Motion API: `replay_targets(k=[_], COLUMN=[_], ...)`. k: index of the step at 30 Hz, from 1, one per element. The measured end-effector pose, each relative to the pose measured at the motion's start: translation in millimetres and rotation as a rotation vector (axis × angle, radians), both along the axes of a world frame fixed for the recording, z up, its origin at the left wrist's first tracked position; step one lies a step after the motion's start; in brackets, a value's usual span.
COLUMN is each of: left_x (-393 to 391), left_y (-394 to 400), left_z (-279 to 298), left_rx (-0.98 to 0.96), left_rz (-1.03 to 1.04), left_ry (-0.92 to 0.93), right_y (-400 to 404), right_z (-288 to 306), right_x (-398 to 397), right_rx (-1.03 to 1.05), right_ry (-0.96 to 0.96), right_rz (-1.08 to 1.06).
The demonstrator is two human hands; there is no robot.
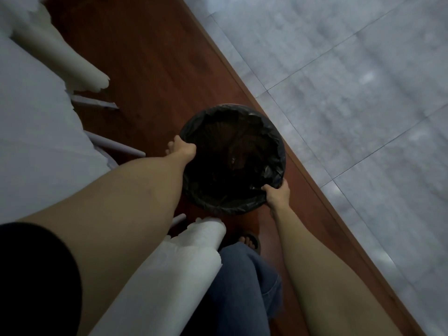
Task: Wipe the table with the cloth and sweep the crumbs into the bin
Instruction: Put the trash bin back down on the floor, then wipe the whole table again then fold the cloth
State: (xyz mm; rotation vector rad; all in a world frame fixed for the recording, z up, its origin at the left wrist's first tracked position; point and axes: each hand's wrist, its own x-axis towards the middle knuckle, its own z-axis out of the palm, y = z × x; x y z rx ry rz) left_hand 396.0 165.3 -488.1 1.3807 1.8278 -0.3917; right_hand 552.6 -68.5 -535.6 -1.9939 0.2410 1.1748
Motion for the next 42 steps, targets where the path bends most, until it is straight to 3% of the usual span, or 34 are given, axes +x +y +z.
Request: replay_targets(k=[3,7,12,17,21,25,29,34,38,42], left_x=[5.6,14.4,17.2,-4.8,-50.0,-131.7,-237.8,-373.0,-443.6,-478.8], left_y=[-8.2,-15.5,-24.1,-36.3,-46.4,-62.0,-98.9,-142.8,-169.4,-196.5], left_z=[23.7,81.1,188.6,307.7,385.8,435.4,449.5,423.9,404.2,384.4], left_rx=[0.016,0.023,0.127,0.365,0.575,0.732,0.799,0.828,0.766,0.73], left_rz=[-0.098,-0.26,-0.497,-0.665,-0.639,-0.438,-0.173,-0.057,-0.08,-0.109], left_ry=[0.011,-0.037,-0.136,-0.227,-0.315,-0.386,-0.33,-0.113,0.044,0.139], right_y=[1.1,1.7,12.6,35.0,59.9,76.0,83.7,81.3,73.1,69.5], right_z=[28.4,89.7,190.4,298.8,380.5,443.1,476.2,487.1,472.9,451.5], right_x=[-5.7,-8.0,-5.8,-13.6,-36.8,-87.9,-160.6,-272.4,-350.8,-404.0], right_rx=[-0.04,-0.063,-0.033,0.044,0.166,0.354,0.507,0.57,0.446,0.265], right_ry=[-0.064,-0.254,-0.445,-0.666,-0.804,-0.86,-0.859,-0.782,-0.794,-0.977], right_rz=[0.068,0.31,0.615,0.937,1.07,1.122,1.248,1.355,1.395,1.36])
